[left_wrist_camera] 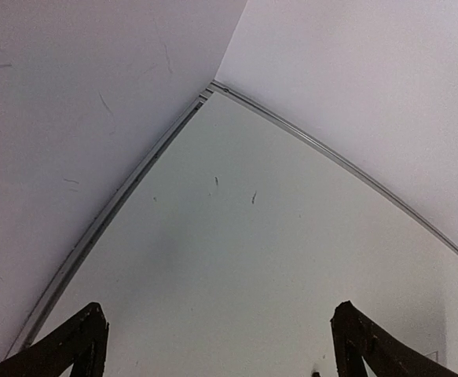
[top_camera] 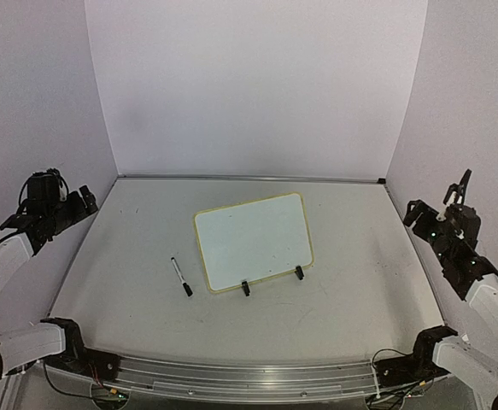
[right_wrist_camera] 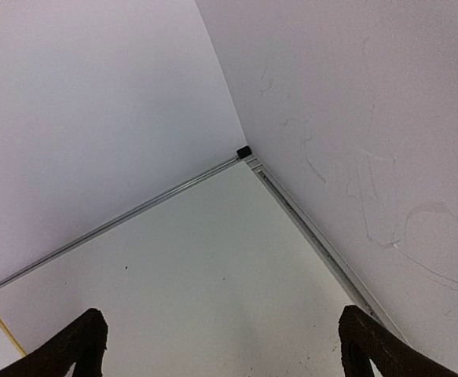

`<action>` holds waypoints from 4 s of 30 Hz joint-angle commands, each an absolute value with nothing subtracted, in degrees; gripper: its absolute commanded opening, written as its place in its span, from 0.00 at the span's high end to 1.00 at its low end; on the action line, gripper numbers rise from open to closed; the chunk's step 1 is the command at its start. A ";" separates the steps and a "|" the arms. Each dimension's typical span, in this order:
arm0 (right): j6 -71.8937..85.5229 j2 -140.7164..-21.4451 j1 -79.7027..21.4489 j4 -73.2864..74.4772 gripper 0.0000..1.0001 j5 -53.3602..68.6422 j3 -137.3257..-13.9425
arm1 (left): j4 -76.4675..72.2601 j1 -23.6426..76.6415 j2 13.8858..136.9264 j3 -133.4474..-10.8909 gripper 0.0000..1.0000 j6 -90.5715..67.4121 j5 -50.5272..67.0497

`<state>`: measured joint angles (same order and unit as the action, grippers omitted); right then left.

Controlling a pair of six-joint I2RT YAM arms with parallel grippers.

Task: Write a sentence on the whiteboard
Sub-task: Pick up the whiteboard marker from the center of the board.

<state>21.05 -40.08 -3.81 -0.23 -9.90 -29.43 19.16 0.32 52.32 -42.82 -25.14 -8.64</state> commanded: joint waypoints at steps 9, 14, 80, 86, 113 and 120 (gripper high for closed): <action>19.58 -51.62 -5.43 11.89 0.08 24.39 -40.99 | 19.02 14.99 60.16 -37.77 0.04 -38.00 2.97; 19.99 -51.53 -8.93 14.90 0.10 21.91 -41.85 | 16.73 20.47 73.31 -39.93 0.10 -39.02 5.12; 21.06 -58.92 -21.84 12.83 0.27 11.53 -43.24 | 37.95 39.07 101.77 -58.72 0.70 -28.06 -7.89; 21.34 -58.61 -21.95 12.92 0.27 11.19 -42.98 | 36.21 39.20 100.38 -56.63 0.83 -27.55 -4.22; 26.37 -67.82 -34.52 19.45 0.32 41.39 -61.64 | 30.58 42.15 62.27 -54.03 1.00 -12.41 22.94; 34.78 -78.57 -42.76 8.00 0.36 50.56 -63.90 | 35.80 48.78 70.08 -63.54 1.00 -6.36 28.66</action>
<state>29.23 -73.82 -39.20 14.85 43.12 -61.70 33.39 45.67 65.90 -57.09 -12.20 22.24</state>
